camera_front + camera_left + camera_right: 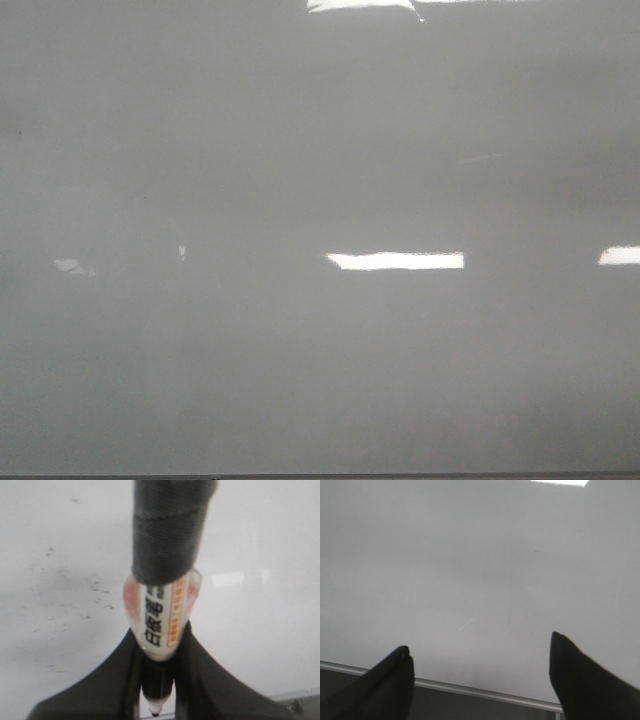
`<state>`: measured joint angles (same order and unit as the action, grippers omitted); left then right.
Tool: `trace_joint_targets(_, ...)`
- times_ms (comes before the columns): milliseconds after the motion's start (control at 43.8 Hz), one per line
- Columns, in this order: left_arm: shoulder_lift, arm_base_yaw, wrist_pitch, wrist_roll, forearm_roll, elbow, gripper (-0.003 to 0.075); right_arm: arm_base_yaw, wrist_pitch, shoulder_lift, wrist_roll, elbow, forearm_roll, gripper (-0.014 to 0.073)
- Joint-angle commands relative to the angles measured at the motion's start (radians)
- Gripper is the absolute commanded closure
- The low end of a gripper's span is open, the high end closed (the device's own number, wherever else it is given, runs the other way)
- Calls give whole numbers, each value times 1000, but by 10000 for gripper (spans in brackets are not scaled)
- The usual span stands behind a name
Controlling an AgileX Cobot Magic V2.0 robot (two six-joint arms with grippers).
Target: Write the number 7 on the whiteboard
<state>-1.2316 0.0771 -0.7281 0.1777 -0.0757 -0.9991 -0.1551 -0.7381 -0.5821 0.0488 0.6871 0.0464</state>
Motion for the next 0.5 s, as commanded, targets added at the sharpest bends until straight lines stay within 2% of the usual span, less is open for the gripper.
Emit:
trace_joint_targets(0, 43, 71, -111, 113, -15, -79, 741, -1, 15, -23, -10, 59, 13, 15)
trace_joint_targets(137, 24, 204, -240, 248, -29, -122, 741, -1, -49, -77, -10, 87, 12, 15)
trace_joint_targets(297, -20, 363, -291, 347, -29, -139, 741, -5, -109, -155, -33, 127, -6, 15)
trace_joint_targets(480, -83, 562, -284, 466, -29, -139, 741, -5, -141, -243, -243, 158, -190, 15)
